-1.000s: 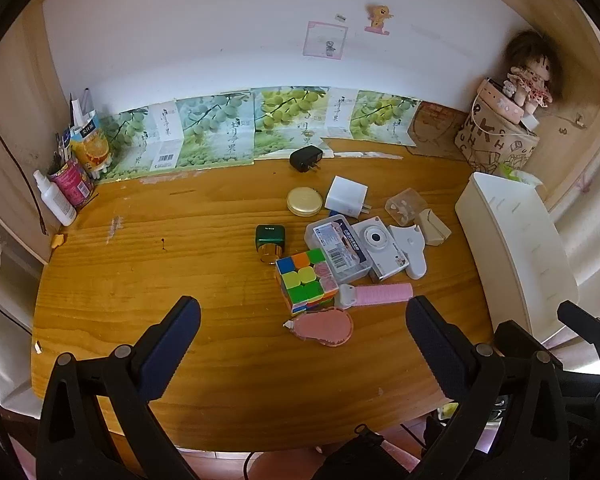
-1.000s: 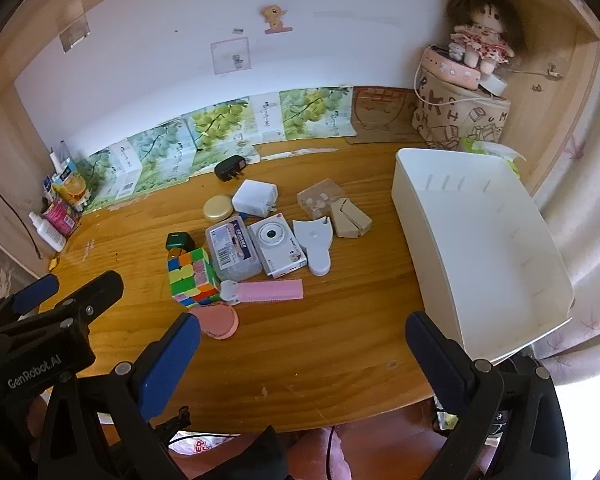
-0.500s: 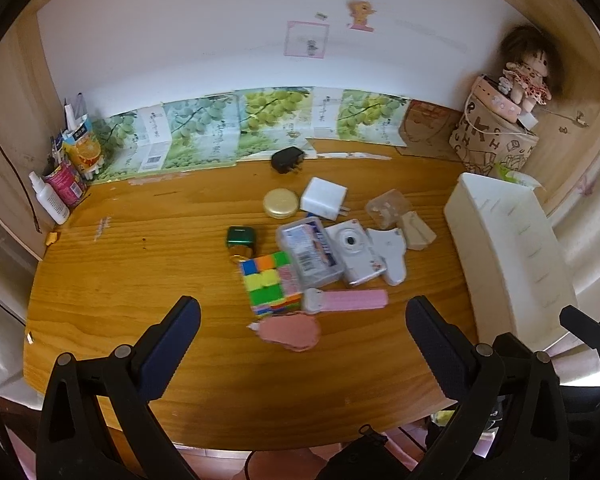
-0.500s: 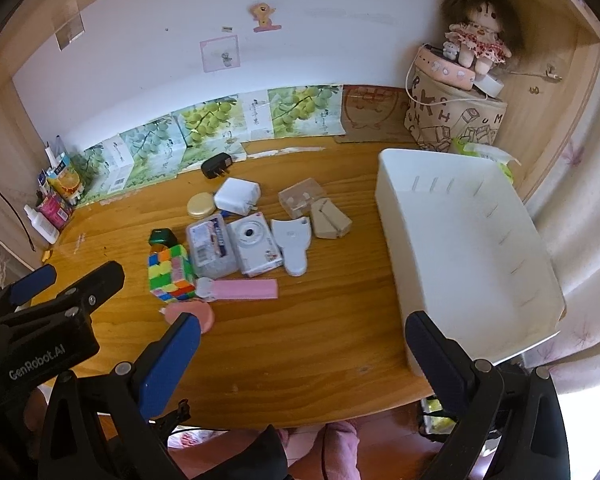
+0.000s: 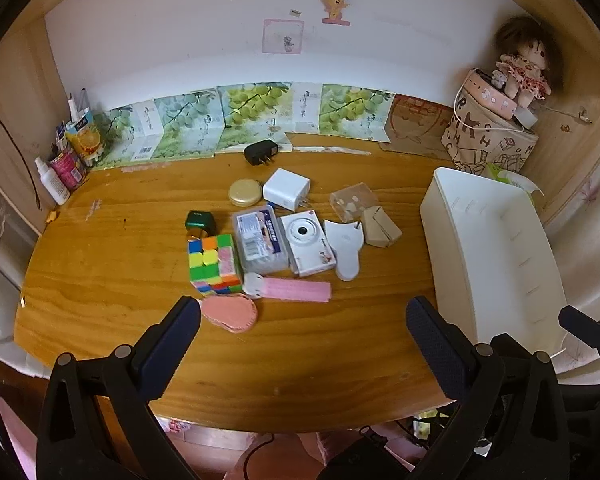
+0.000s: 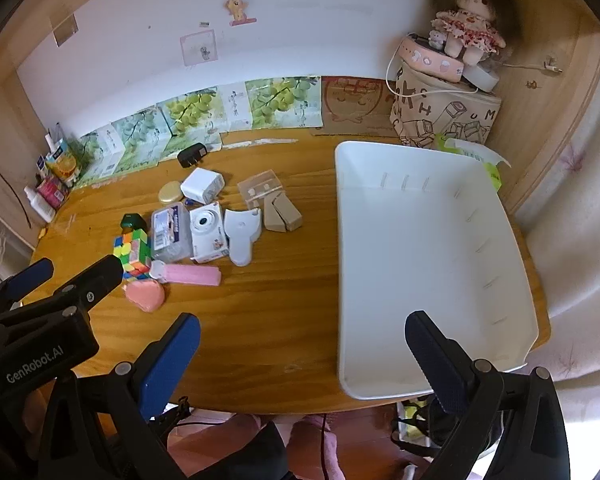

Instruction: Organize rigid objects

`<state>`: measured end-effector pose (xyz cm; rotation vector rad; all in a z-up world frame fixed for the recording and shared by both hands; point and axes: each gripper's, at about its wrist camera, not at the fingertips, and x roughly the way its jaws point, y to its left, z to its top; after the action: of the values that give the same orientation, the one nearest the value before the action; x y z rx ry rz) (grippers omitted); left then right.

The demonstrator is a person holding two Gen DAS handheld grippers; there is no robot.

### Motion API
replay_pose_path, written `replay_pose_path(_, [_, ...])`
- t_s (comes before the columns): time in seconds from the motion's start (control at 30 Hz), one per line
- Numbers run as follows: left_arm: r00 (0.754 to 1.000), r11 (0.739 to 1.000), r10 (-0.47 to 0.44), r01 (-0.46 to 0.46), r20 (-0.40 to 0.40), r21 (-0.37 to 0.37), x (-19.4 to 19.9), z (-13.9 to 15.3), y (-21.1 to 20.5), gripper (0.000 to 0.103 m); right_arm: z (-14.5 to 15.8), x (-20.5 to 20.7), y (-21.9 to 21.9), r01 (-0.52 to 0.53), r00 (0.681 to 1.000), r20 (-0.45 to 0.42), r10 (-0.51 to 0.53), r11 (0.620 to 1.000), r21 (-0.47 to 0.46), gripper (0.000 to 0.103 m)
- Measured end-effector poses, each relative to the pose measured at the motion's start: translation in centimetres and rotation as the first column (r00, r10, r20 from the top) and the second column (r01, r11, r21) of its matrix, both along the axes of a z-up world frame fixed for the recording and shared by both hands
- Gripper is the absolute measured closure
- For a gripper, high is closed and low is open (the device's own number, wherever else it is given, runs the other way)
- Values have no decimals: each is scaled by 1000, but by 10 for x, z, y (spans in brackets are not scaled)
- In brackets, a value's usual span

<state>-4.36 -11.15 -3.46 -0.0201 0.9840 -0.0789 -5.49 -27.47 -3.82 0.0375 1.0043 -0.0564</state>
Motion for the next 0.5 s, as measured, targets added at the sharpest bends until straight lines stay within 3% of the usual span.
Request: replay_pose_path(0.5, [998,998,65,-65,-15,10,-1,-7,-38,1,-10,5,-49,-50,999,-16,51,999,20,0])
